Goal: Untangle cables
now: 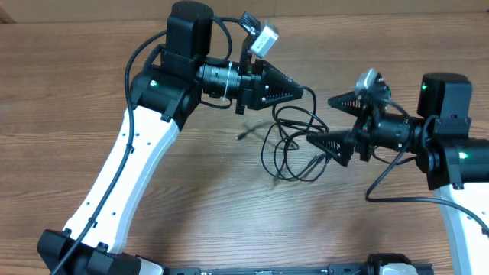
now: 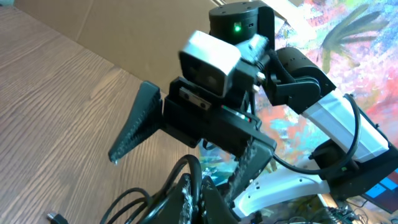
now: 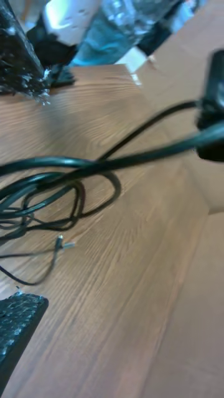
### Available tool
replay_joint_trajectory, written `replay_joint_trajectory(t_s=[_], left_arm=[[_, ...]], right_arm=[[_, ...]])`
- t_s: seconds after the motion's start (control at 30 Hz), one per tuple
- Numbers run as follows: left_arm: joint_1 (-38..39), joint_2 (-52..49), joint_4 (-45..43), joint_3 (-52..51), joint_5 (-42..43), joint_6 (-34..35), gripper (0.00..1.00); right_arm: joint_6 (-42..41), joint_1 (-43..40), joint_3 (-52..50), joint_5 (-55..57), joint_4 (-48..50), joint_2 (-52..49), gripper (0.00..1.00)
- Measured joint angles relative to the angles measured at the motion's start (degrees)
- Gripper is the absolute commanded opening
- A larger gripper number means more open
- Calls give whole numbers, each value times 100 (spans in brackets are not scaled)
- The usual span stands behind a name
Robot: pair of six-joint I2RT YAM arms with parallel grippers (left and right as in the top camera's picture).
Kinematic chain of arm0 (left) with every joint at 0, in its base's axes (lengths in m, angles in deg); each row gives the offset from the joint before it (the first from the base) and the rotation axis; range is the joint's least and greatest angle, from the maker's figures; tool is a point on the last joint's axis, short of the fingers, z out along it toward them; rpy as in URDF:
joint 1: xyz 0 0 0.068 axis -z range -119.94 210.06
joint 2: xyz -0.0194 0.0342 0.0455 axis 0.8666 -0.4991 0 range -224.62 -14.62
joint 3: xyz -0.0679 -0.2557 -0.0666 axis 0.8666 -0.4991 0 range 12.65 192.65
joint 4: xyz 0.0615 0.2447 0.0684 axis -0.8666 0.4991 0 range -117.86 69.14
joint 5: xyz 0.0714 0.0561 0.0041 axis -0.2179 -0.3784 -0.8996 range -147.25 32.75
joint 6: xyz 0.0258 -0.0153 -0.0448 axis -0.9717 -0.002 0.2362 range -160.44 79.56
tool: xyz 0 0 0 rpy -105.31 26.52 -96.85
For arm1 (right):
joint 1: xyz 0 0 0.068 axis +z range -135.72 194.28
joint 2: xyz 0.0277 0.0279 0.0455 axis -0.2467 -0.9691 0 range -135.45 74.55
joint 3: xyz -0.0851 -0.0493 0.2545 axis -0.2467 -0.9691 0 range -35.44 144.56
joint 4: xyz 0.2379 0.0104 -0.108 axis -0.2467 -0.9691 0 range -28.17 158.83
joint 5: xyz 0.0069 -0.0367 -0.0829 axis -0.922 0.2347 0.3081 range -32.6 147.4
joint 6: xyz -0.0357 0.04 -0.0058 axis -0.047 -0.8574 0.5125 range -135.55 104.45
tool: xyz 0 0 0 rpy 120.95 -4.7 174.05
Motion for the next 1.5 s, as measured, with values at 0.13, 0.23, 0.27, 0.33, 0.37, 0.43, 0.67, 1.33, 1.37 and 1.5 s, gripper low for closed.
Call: replay_joint_trajectory(t_s=[0.13, 0.23, 0.27, 0.33, 0.37, 0.43, 0.67, 1.33, 1.37, 1.5], left_arm=[[0, 0, -2, 0, -52, 37, 4], [0, 0, -2, 0, -114, 37, 4], [0, 0, -2, 0, -131, 37, 4], [7, 0, -2, 0, -157, 39, 4], [7, 0, 0, 0, -160, 39, 4], [33, 0, 0, 0, -179, 44, 4], [588, 0, -2, 0, -216, 59, 4], [603, 0, -4, 0, -39, 59, 4], [599, 0, -2, 0, 0, 61, 4], [599, 0, -2, 0, 74, 59, 4]], right_arm=[[-446, 0, 0, -4, -17, 2, 100], [-586, 0, 0, -4, -37, 2, 100], [-605, 0, 0, -4, -17, 2, 100], [-647, 0, 0, -7, 101, 2, 100], [-658, 0, 0, -7, 144, 2, 100], [-715, 0, 2, -4, 328, 2, 100], [-1292, 0, 0, 385, 890, 2, 100], [-3381, 33, 0, 4395, 636, -42, 100], [-3477, 33, 0, 4518, 625, -55, 100], [-3753, 35, 0, 4872, 520, -114, 100]])
